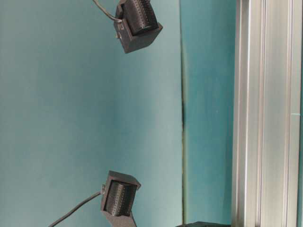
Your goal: Lift the metal rail with both hands.
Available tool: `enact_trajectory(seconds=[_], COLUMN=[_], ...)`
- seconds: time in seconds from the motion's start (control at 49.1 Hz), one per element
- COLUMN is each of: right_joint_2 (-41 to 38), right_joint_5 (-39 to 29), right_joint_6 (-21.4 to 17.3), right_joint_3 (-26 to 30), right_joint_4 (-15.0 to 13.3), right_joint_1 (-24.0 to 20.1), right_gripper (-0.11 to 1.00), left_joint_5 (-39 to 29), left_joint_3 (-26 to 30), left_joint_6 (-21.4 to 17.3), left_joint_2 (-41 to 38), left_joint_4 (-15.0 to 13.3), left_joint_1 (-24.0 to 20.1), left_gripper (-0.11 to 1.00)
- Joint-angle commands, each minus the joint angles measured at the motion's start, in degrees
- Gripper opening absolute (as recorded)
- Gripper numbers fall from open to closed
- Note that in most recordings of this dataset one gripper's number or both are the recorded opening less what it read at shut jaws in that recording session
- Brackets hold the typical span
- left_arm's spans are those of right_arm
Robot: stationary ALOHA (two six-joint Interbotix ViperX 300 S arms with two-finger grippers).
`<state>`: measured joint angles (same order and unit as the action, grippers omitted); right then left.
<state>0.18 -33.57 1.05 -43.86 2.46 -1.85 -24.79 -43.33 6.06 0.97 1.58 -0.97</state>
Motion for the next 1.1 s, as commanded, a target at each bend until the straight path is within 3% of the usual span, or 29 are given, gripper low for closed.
enact_trajectory(seconds=[0.0,0.407,0.671,1.078], right_joint_2=[0.0,-0.6,-0.6,-0.8], right_joint_5=[0.5,2.1,2.1,2.5], right_joint_6=[0.3,0.3,0.3,0.3], right_joint_3=[0.4,0.4,0.3,0.2], right_joint_4=[0.0,-0.1,-0.1,-0.1], right_joint_1=[0.0,1.1,1.1,1.1], right_gripper=[0.37,0.37,0.37,0.37], left_joint_5=[0.4,0.1,-0.1,0.2], left_joint_3=[1.1,1.1,1.1,0.2], left_joint_6=[1.5,1.8,4.8,4.1], left_joint_2=[0.4,0.5,0.7,0.8], left_joint_4=[-0.3,-0.3,-0.3,-0.3], left_joint_1=[0.0,0.7,1.6,1.4], left_gripper=[0.32,0.32,0.32,0.32])
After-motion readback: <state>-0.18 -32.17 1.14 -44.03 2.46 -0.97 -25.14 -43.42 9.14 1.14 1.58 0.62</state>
